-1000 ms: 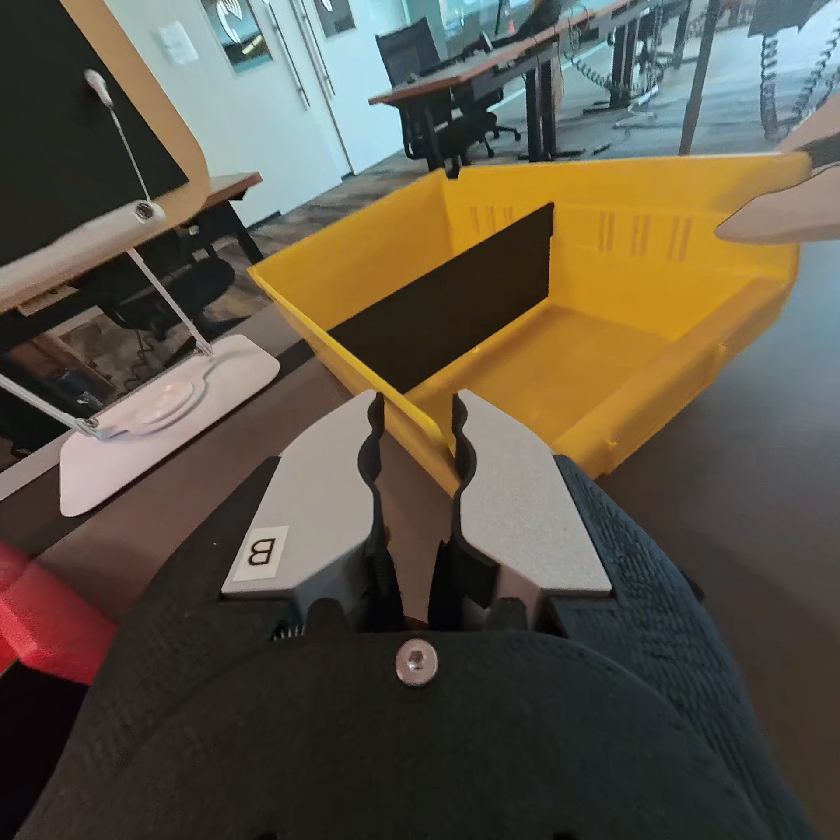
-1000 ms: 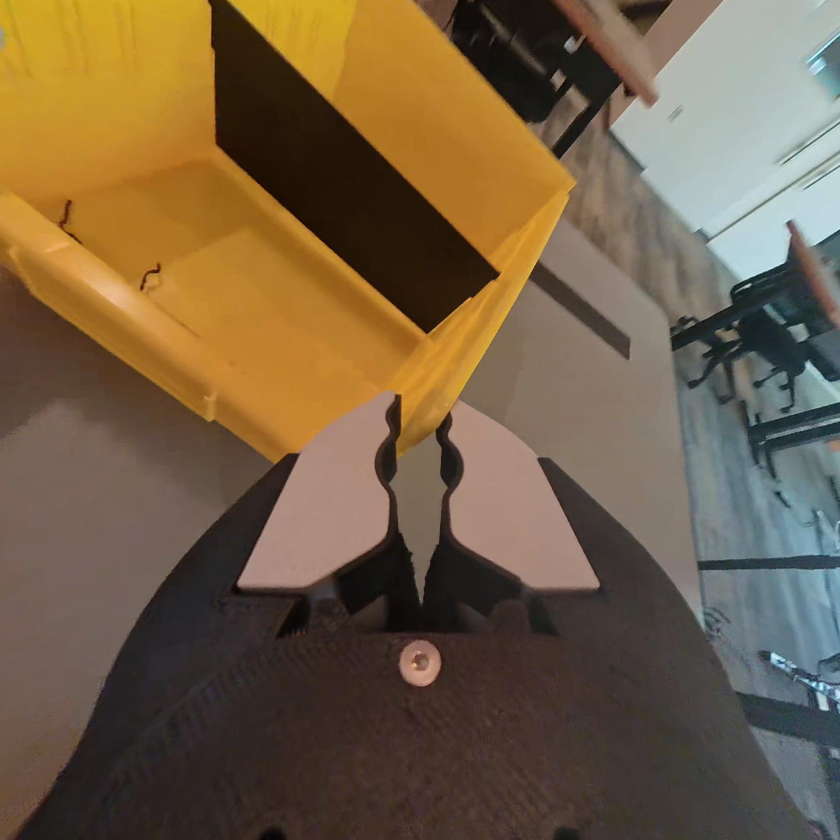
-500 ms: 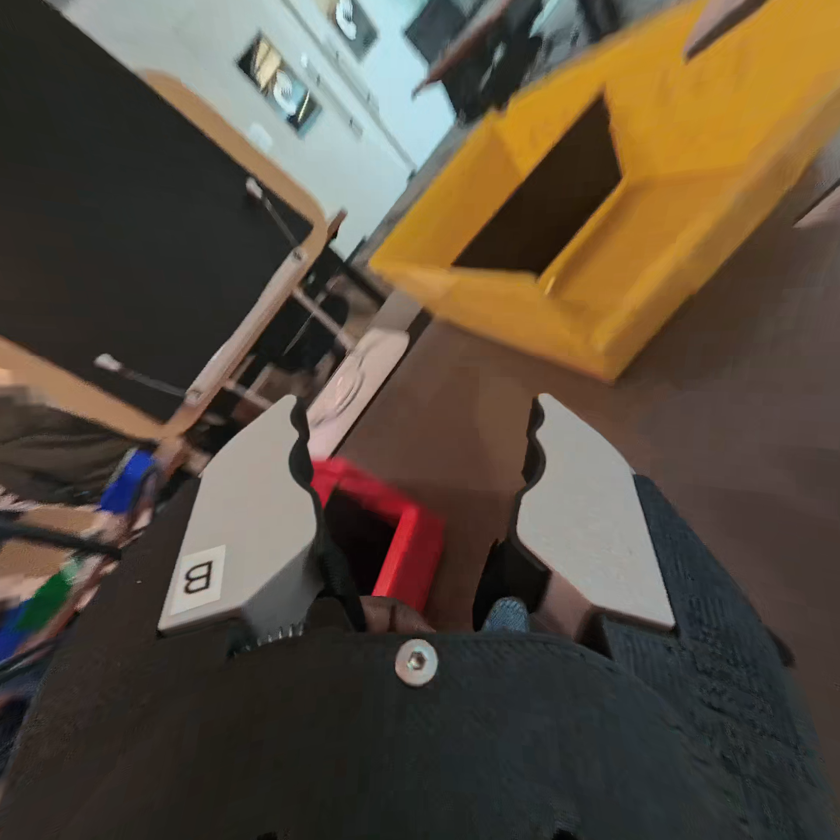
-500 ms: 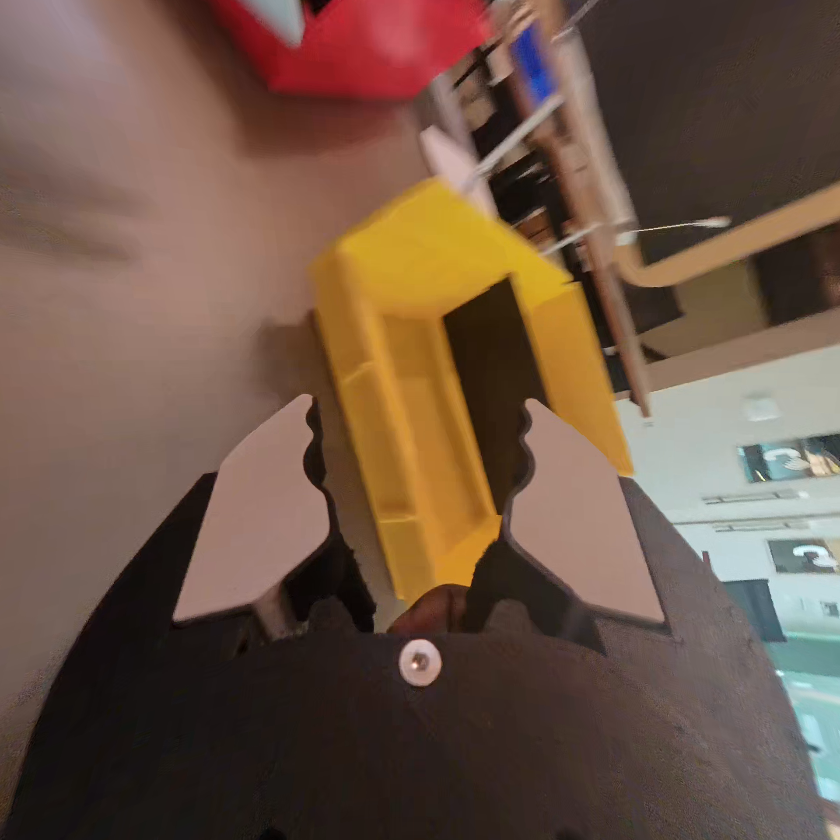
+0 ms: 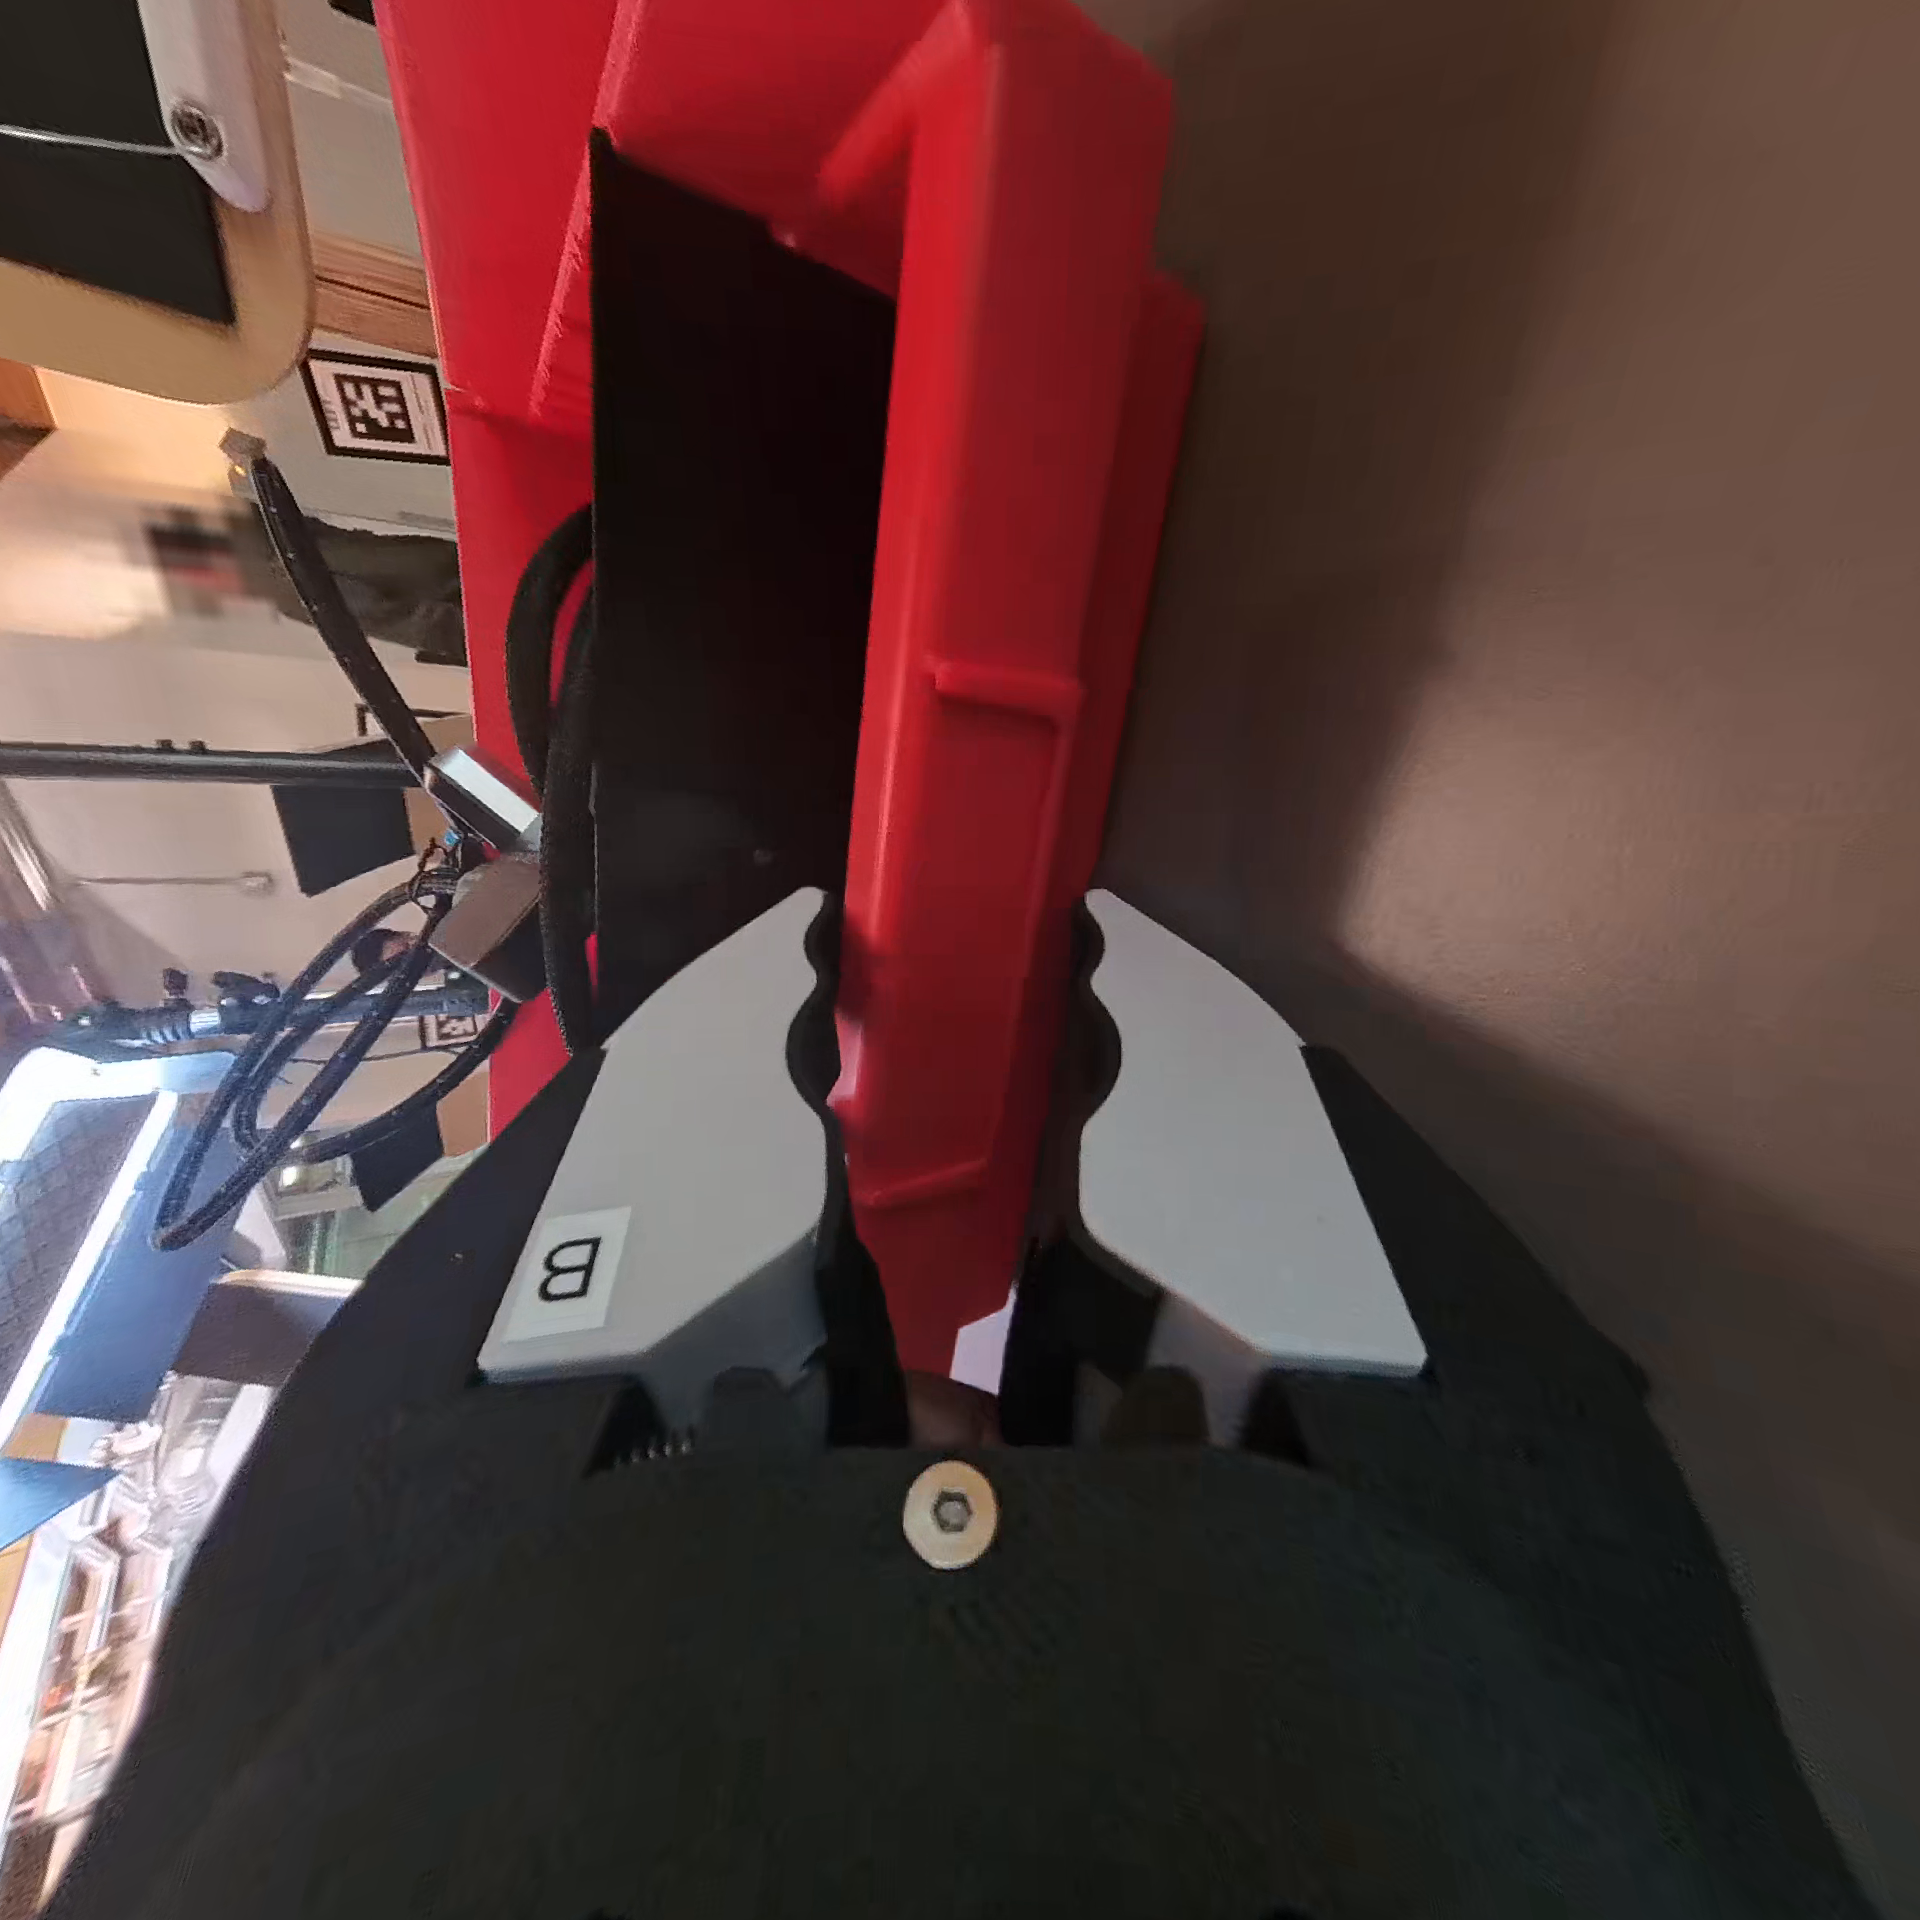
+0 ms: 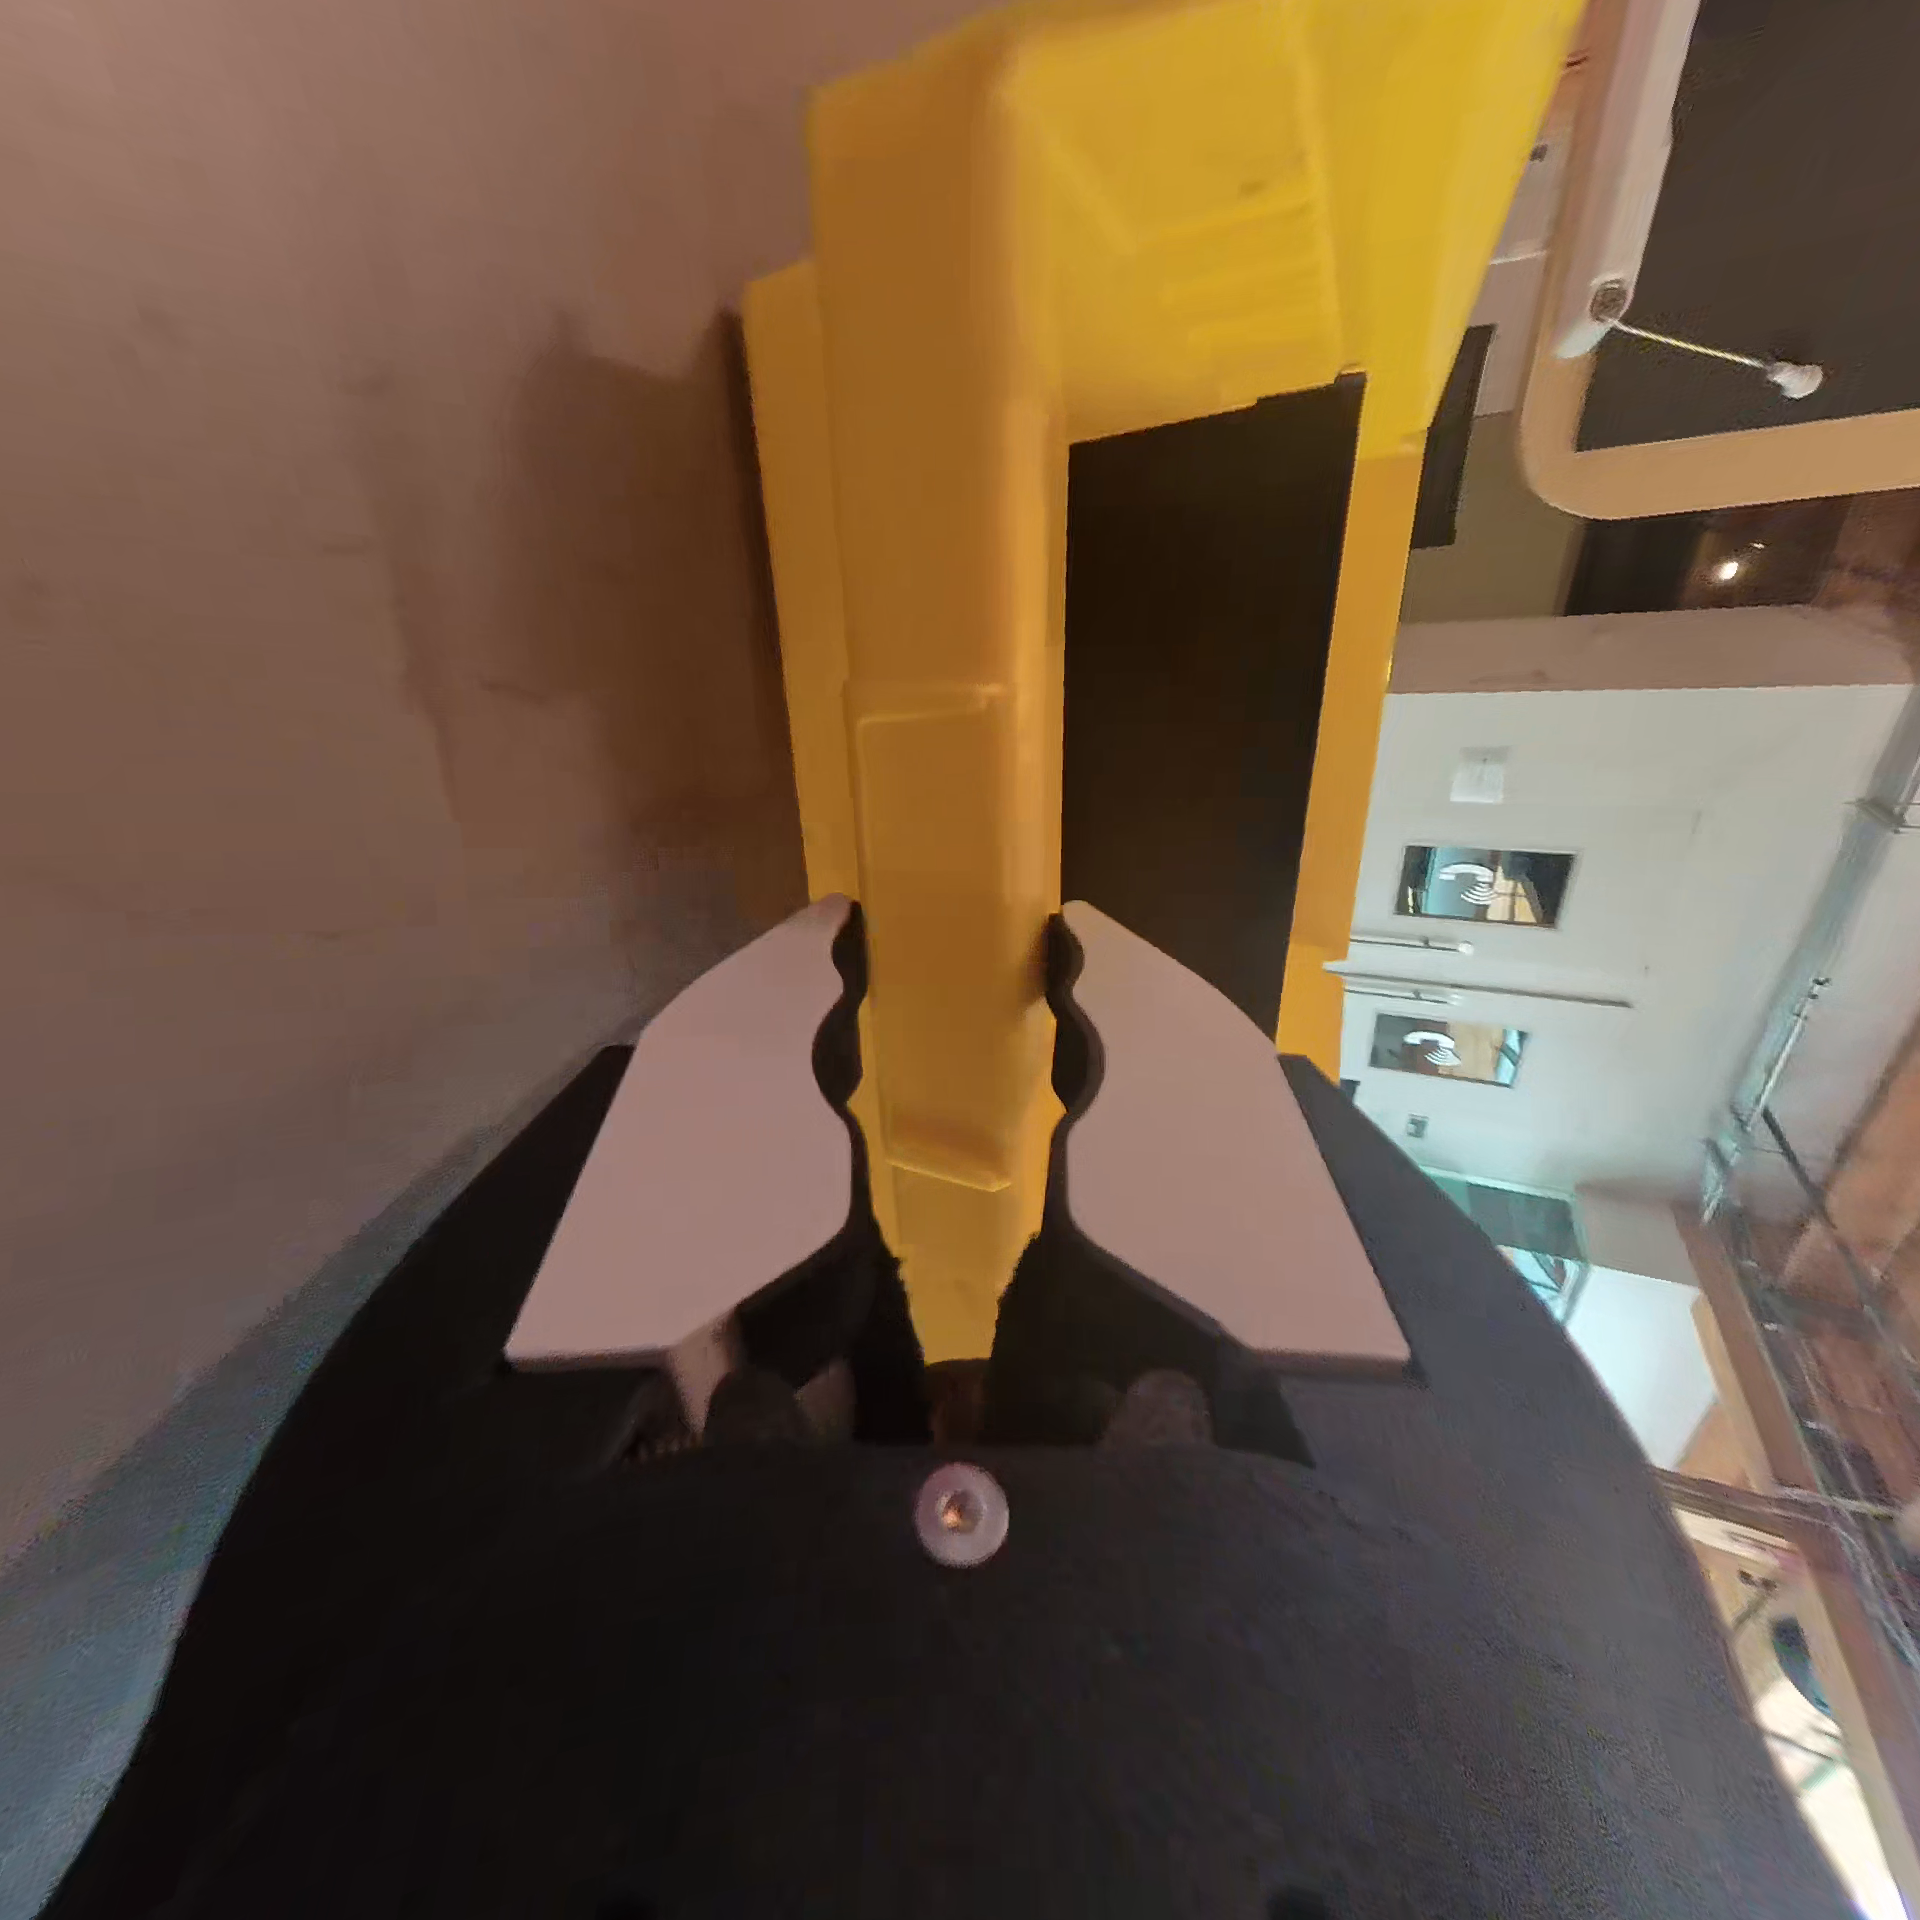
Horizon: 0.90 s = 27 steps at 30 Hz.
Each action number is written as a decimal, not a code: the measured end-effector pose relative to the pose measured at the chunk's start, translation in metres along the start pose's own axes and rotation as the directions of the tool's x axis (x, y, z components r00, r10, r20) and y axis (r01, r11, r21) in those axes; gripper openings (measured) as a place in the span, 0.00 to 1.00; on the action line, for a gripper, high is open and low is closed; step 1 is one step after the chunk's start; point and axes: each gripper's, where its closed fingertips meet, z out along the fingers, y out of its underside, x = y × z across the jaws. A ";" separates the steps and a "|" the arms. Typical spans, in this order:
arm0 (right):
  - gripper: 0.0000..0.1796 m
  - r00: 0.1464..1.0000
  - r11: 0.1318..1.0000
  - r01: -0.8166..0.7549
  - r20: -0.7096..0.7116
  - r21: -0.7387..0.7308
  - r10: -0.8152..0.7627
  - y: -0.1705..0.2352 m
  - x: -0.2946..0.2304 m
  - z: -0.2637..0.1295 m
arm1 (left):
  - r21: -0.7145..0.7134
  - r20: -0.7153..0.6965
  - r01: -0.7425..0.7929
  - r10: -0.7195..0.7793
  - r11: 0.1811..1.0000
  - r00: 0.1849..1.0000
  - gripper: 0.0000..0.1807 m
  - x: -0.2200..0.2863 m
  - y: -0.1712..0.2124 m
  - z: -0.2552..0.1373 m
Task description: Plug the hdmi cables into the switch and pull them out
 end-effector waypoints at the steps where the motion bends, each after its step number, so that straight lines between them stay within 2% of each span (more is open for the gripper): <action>1: 0.18 1.000 1.000 0.005 -0.010 -0.013 -0.005 0.001 0.002 0.000 | 0.004 -0.012 0.013 -0.013 1.000 1.000 0.22 0.000 0.000 0.000; 8: 0.19 0.999 0.996 -0.033 0.014 -0.087 0.034 0.013 0.003 -0.001 | 0.015 -0.076 0.078 -0.077 0.997 0.994 0.20 -0.004 0.014 -0.003; 18: 0.19 0.994 0.968 -0.097 0.034 -0.232 0.108 0.051 0.008 -0.004 | -0.024 -0.065 0.114 -0.115 0.993 0.991 0.21 -0.017 0.072 -0.003; 27: 0.20 0.980 0.919 -0.163 0.050 -0.360 0.193 0.097 0.007 -0.017 | 0.155 -0.037 0.075 -0.070 0.985 0.997 0.22 -0.023 0.129 -0.024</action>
